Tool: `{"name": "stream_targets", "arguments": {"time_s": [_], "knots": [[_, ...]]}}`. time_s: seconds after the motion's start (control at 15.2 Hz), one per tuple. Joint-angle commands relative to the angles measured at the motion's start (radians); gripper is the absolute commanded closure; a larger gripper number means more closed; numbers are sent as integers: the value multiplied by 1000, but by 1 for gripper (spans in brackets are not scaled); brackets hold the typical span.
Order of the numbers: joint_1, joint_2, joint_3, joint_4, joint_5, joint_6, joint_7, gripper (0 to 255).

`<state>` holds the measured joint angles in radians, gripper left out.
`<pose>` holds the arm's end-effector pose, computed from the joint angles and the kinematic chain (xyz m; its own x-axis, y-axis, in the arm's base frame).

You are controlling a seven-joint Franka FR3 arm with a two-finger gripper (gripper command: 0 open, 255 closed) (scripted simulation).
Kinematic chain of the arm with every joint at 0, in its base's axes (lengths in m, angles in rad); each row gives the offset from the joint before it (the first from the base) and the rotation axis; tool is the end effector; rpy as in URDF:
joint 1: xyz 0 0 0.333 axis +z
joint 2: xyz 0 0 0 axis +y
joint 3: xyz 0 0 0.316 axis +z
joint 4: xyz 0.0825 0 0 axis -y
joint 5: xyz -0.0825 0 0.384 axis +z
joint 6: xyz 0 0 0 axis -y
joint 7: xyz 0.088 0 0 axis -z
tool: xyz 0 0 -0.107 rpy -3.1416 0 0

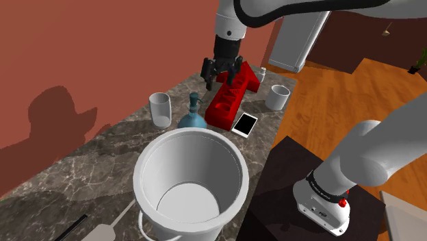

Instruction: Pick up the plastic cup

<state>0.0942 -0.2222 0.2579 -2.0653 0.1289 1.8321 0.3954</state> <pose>0.4550 0.1865 0.5239 0.9956 -0.0829 -0.0429 -0.0852 -0.9948 -0.0554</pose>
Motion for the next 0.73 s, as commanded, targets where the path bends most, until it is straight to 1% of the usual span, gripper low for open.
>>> {"name": "stream_targets", "arguments": {"time_s": [0.0,0.33,0.66], "knots": [[8,72,25,54,-19,24,33,0],[38,257,71,200,-89,66,115,0],[89,454,95,386,-178,73,194,0]]}}
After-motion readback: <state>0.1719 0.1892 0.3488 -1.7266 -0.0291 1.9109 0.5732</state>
